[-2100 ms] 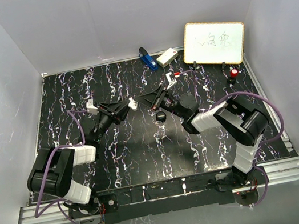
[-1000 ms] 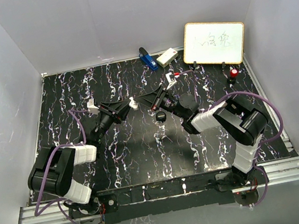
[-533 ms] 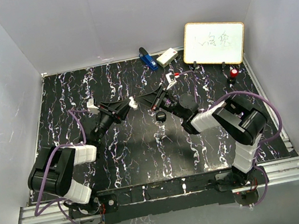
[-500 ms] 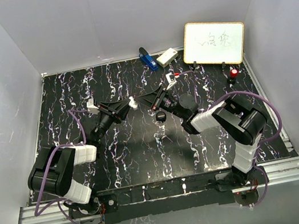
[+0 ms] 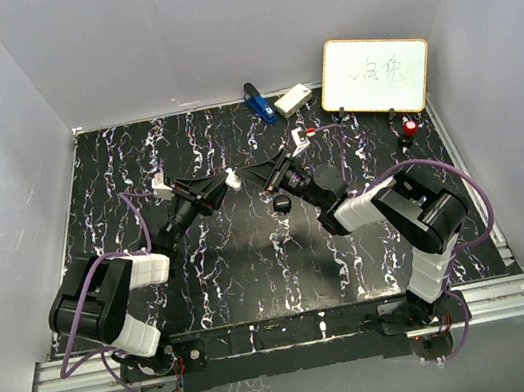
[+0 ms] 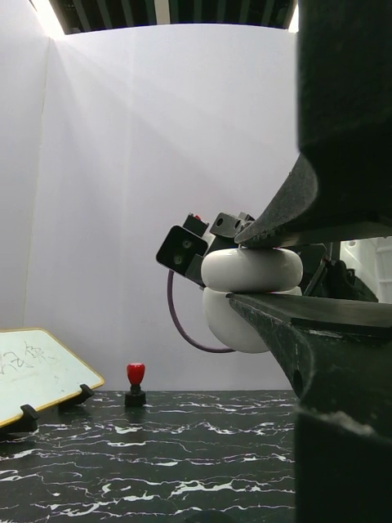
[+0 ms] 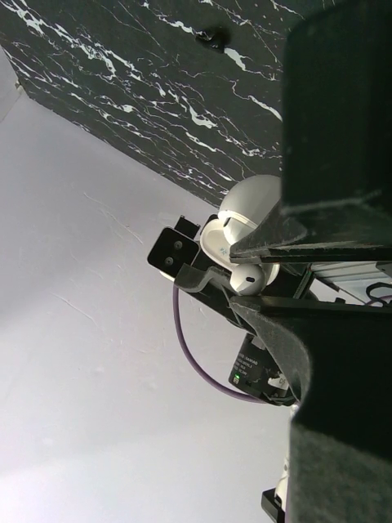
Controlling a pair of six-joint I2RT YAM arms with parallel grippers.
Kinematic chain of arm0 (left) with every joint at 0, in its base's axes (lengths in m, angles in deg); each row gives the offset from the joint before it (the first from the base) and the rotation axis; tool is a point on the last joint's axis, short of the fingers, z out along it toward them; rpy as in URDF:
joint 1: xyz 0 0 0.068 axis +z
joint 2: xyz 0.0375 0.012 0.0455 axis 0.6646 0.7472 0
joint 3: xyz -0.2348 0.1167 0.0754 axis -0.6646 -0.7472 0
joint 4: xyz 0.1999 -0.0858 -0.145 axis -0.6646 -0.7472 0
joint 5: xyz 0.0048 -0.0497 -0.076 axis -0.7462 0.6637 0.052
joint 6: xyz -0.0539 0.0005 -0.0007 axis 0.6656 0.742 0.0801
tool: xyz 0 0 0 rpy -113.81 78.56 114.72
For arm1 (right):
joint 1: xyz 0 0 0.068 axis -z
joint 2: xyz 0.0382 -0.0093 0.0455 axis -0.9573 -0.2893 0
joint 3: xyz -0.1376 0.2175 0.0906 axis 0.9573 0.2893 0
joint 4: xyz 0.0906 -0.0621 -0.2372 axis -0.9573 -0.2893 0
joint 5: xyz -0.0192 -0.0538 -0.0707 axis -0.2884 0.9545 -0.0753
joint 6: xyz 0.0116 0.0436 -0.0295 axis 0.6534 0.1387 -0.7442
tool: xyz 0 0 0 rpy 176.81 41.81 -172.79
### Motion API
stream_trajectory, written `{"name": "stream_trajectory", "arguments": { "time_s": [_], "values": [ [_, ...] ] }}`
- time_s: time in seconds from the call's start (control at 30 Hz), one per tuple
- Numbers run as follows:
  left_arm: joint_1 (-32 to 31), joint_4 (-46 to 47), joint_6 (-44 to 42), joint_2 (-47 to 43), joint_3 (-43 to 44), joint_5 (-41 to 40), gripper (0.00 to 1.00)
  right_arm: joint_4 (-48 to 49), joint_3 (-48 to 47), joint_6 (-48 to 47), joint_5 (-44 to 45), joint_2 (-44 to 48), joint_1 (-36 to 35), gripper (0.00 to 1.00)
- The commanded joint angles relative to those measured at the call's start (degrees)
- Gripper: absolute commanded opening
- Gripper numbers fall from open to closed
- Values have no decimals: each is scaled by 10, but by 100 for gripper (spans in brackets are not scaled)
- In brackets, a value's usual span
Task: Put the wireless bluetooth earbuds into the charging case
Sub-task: Place the earbud in the charging case.
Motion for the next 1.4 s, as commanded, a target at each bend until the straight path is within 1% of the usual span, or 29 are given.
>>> {"name": "stream_trajectory", "arguments": {
  "time_s": [0.0, 0.53, 1.37],
  "values": [
    [-4, 79, 4, -9, 13, -12, 0, 19, 0, -5, 19, 1, 2, 0],
    [-7, 90, 6, -16, 4, -45, 0, -3, 1, -13, 32, 9, 2, 0],
    [-6, 91, 7, -18, 3, -56, 0, -19, 9, -11, 36, 11, 2, 1]
  ]
}}
